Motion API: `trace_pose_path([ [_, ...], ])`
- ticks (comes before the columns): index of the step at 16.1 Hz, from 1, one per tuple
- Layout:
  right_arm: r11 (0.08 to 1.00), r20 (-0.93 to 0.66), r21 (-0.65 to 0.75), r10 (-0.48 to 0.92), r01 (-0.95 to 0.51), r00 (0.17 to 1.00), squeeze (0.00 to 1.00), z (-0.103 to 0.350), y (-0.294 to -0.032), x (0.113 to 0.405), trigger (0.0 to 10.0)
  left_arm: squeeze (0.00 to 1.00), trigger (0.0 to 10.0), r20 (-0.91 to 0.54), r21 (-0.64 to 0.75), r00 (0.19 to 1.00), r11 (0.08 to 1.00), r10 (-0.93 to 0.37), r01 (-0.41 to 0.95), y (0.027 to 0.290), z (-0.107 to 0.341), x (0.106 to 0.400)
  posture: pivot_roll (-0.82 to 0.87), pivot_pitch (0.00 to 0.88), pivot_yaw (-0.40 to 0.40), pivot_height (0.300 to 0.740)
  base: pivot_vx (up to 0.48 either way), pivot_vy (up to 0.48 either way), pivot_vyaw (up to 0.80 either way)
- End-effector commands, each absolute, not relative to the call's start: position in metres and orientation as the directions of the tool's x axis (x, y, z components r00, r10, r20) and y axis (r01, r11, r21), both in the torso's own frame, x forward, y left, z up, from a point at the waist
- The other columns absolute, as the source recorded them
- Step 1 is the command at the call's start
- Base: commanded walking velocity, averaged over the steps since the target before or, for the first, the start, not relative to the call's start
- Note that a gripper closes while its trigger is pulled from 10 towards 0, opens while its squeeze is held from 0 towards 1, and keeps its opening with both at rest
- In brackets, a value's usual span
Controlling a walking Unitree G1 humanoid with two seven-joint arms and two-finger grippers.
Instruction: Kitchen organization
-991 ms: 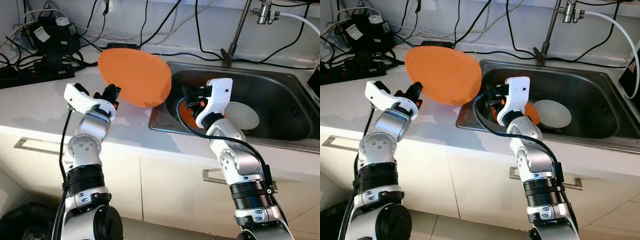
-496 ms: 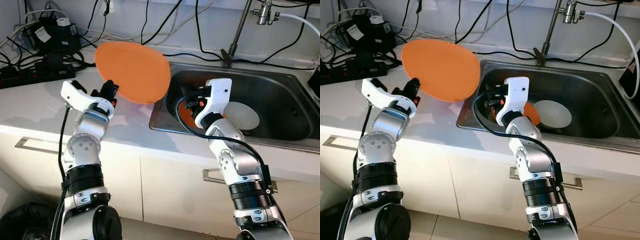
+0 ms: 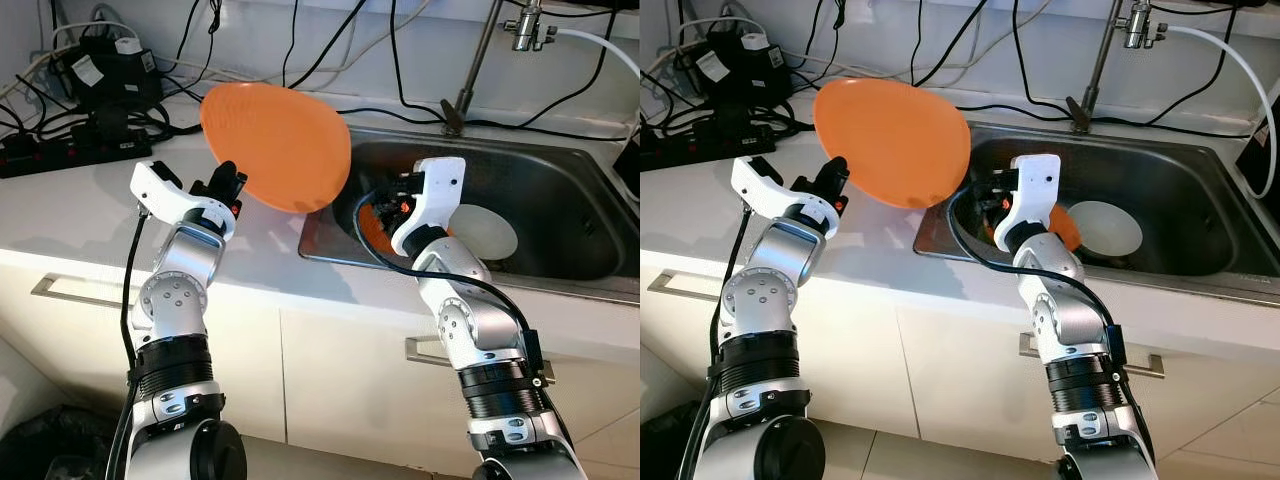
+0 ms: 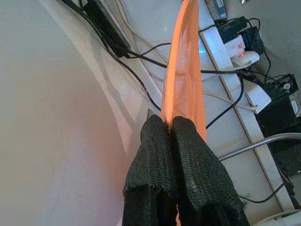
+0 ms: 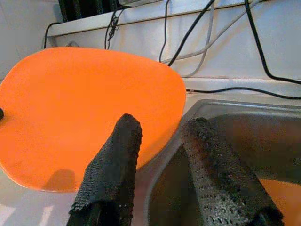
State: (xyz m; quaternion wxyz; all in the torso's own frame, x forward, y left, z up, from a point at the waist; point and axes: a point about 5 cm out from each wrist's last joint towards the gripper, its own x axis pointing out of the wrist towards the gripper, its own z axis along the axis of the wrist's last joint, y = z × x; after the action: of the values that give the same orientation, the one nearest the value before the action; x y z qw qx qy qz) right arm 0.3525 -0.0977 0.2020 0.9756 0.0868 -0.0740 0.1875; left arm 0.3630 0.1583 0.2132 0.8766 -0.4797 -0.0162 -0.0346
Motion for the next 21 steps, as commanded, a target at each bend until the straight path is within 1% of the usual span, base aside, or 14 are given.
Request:
trace_pose_path([
  [1, 0.921, 0.192, 0.136, 0.336, -0.364, 0.922, 0.00, 0.207, -0.101, 0.356, 10.0, 0.00, 10.0, 0.138, -0.833, 0.988, 0.531, -0.071, 0.155, 0.156, 0.227, 0.362, 0.03, 0.000, 0.016, 0.740, 0.000, 0.000, 0.00],
  [3, 0.922, 0.191, 0.146, 0.330, -0.360, 0.924, 0.00, 0.207, -0.101, 0.357, 10.0, 0.00, 10.0, 0.154, -0.828, 0.985, 0.532, -0.083, 0.175, 0.156, 0.230, 0.363, 0.03, 0.000, 0.018, 0.740, 0.000, 0.000, 0.00],
  [4, 0.916, 0.194, 0.174, 0.329, -0.363, 0.924, 1.00, 0.208, -0.101, 0.357, 10.0, 0.00, 10.0, 0.160, -0.827, 0.983, 0.532, -0.089, 0.183, 0.157, 0.231, 0.364, 0.03, 0.000, 0.017, 0.740, 0.000, 0.000, 0.00],
  [6, 0.906, 0.195, 0.214, 0.327, -0.366, 0.925, 1.00, 0.208, -0.101, 0.357, 10.0, 0.00, 10.0, 0.164, -0.823, 0.982, 0.535, -0.094, 0.188, 0.158, 0.231, 0.364, 0.04, 0.000, 0.020, 0.740, 0.000, 0.000, 0.00],
  [7, 0.901, 0.187, 0.234, 0.326, -0.364, 0.927, 0.00, 0.207, -0.101, 0.357, 10.0, 0.00, 10.0, 0.170, -0.821, 0.981, 0.536, -0.097, 0.195, 0.159, 0.232, 0.364, 0.04, 0.000, 0.020, 0.740, 0.000, 0.000, 0.00],
  [10, 0.885, 0.179, 0.294, 0.319, -0.360, 0.931, 0.00, 0.207, -0.102, 0.359, 10.0, 0.00, 10.0, 0.184, -0.818, 0.977, 0.535, -0.105, 0.211, 0.160, 0.233, 0.363, 0.04, 0.000, 0.019, 0.740, 0.000, 0.000, 0.00],
  [11, 0.844, 0.181, 0.396, 0.315, -0.362, 0.932, 0.00, 0.208, -0.102, 0.360, 10.0, 0.00, 10.0, 0.192, -0.817, 0.975, 0.533, -0.111, 0.221, 0.160, 0.233, 0.362, 0.04, 0.000, 0.018, 0.740, 0.000, 0.000, 0.00],
  [12, 0.782, 0.185, 0.500, 0.323, -0.371, 0.928, 0.00, 0.209, -0.101, 0.360, 10.0, 0.00, 10.0, 0.205, -0.815, 0.971, 0.527, -0.122, 0.239, 0.159, 0.234, 0.362, 0.04, 0.000, 0.018, 0.740, 0.000, 0.000, 0.00],
  [13, 0.768, 0.186, 0.518, 0.328, -0.376, 0.926, 0.00, 0.209, -0.101, 0.360, 10.0, 0.00, 10.0, 0.215, -0.813, 0.968, 0.525, -0.130, 0.251, 0.158, 0.235, 0.361, 0.04, 0.000, 0.017, 0.740, 0.000, 0.000, 0.00],
  [14, 0.726, 0.184, 0.574, 0.337, -0.379, 0.924, 0.00, 0.208, -0.101, 0.360, 10.0, 0.00, 10.0, 0.239, -0.807, 0.959, 0.518, -0.153, 0.283, 0.156, 0.237, 0.360, 0.04, 0.000, 0.017, 0.740, 0.000, 0.000, 0.00],
  [15, 0.660, 0.177, 0.654, 0.342, -0.370, 0.923, 0.00, 0.207, -0.100, 0.360, 10.0, 0.00, 10.0, 0.268, -0.799, 0.946, 0.507, -0.184, 0.324, 0.152, 0.239, 0.358, 0.04, 0.000, 0.017, 0.740, 0.000, 0.000, 0.00],
  [17, 0.599, 0.175, 0.714, 0.349, -0.362, 0.921, 0.00, 0.206, -0.101, 0.360, 10.0, 0.00, 10.0, 0.301, -0.788, 0.928, 0.492, -0.219, 0.371, 0.148, 0.243, 0.355, 0.04, 0.000, 0.017, 0.740, 0.000, 0.000, 0.00],
  [21, 0.583, 0.158, 0.731, 0.361, -0.355, 0.919, 0.00, 0.204, -0.101, 0.360, 10.0, 0.00, 10.0, 0.355, -0.771, 0.899, 0.462, -0.258, 0.437, 0.141, 0.251, 0.349, 0.04, 0.000, 0.015, 0.740, 0.000, 0.000, 0.00],
])
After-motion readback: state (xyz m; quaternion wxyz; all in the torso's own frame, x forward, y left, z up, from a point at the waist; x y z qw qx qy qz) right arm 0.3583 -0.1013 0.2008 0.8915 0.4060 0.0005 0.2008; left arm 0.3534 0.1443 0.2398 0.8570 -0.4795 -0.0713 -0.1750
